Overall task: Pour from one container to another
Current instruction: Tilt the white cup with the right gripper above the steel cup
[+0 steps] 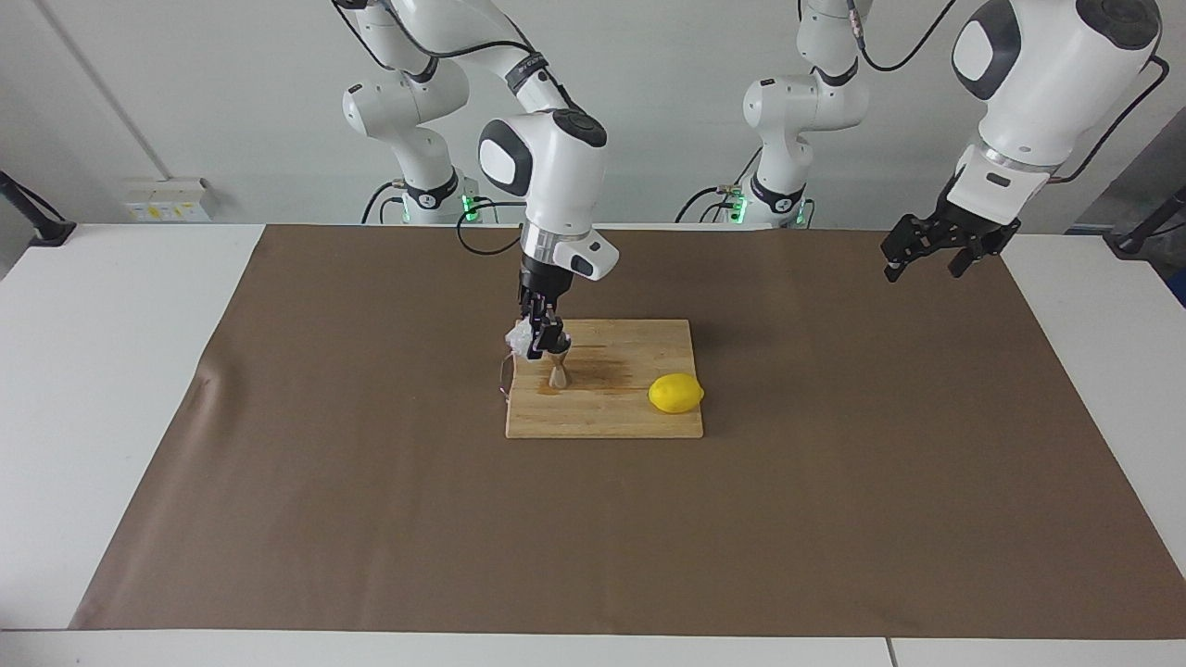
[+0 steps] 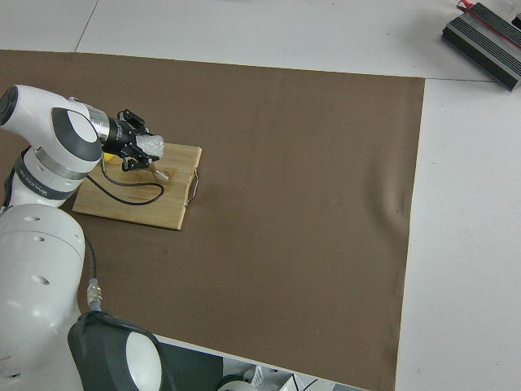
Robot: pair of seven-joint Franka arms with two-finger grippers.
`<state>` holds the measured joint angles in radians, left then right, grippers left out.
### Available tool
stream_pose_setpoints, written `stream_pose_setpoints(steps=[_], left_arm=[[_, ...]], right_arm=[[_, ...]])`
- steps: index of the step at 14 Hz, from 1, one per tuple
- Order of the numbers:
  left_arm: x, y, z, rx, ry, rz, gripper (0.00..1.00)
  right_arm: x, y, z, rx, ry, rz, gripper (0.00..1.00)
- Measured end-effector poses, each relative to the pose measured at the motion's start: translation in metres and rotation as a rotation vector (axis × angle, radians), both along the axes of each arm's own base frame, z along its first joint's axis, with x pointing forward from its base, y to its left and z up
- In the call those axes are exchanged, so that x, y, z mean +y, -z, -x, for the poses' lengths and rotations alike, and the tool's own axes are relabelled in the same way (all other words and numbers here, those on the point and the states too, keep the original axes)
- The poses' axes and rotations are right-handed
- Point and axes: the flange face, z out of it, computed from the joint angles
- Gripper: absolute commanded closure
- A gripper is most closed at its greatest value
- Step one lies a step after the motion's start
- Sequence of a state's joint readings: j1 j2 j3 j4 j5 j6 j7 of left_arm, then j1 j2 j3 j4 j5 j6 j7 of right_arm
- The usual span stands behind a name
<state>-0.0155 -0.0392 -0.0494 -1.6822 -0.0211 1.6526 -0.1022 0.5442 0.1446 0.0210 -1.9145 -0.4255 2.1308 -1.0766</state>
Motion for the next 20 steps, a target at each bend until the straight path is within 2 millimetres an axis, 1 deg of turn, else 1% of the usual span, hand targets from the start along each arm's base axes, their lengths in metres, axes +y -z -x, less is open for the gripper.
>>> stream_pose_setpoints(steps=[11,20], left_arm=[[0.004,0.0003,0.0001,0.003,-0.007,0.0,0.0],[0.0045,0.0003,0.0001,0.004,-0.008,0.0,0.0]], right_arm=[[-0.0022,0.0004,0.001,-0.036,-0.044,0.067,1.0],[-0.0009,-0.0018,0.0022,-0.042,-0.05,0.069,1.0]])
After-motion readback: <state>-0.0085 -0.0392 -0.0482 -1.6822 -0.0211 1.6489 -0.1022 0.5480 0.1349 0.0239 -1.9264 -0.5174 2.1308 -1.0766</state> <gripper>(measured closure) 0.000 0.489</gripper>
